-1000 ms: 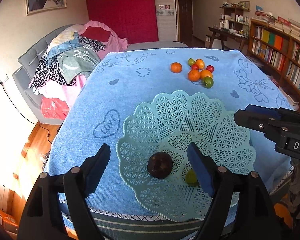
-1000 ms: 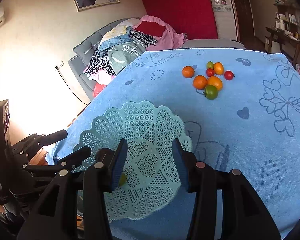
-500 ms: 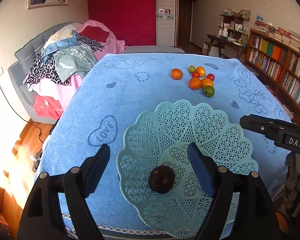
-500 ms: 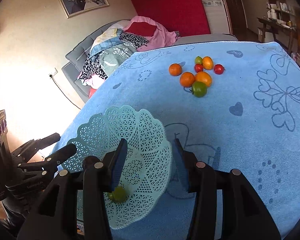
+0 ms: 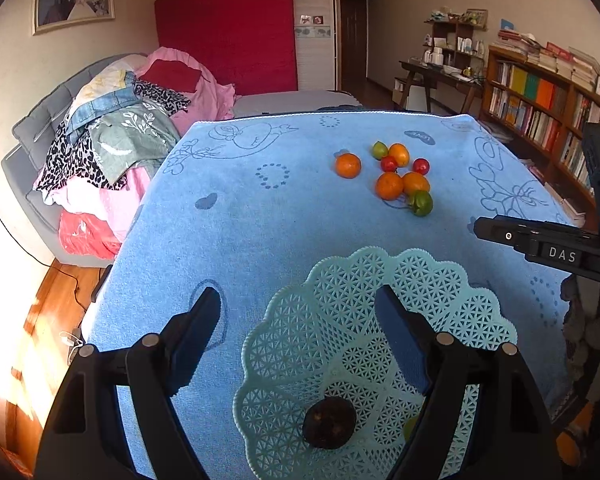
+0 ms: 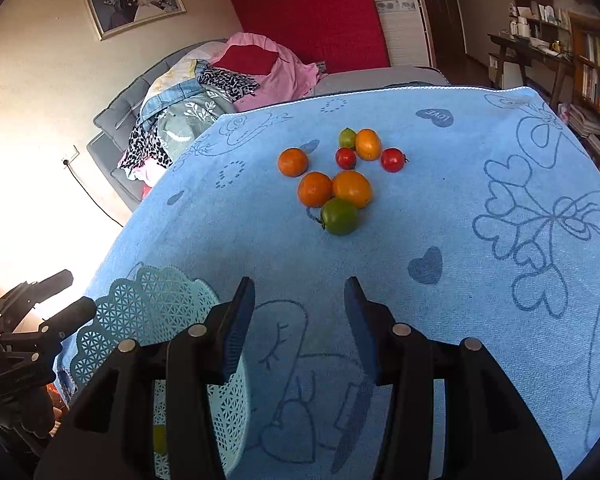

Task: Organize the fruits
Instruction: 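Move both tools back to the fruits and grasp another green tomato with the right gripper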

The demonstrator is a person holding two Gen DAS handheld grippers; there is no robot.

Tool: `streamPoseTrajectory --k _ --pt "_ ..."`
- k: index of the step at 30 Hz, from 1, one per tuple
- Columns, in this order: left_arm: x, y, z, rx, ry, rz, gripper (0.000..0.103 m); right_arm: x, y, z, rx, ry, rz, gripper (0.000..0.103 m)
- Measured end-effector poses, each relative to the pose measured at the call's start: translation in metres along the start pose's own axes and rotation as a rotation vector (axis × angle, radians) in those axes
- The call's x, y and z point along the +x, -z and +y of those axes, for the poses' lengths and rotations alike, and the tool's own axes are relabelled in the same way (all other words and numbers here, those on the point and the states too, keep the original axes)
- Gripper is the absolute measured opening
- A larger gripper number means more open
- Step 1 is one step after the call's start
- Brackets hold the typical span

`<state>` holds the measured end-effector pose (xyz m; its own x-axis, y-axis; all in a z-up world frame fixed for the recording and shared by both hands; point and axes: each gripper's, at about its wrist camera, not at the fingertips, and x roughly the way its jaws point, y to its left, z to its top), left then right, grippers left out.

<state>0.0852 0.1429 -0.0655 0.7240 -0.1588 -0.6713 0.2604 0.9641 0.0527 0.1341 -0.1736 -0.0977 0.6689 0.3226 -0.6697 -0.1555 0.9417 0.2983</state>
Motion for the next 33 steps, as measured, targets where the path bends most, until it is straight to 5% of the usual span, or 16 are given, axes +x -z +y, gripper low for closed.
streamPoseTrajectory --k 17,33 --pt "0.066 -0.073 -0.013 0.112 0.011 0.04 0.079 0.081 -0.051 -0.026 0.003 0.06 0.085 0.048" --pt "0.131 -0.121 -0.045 0.218 0.066 0.104 0.079 0.121 -0.052 -0.027 -0.047 0.062 0.113 0.041"
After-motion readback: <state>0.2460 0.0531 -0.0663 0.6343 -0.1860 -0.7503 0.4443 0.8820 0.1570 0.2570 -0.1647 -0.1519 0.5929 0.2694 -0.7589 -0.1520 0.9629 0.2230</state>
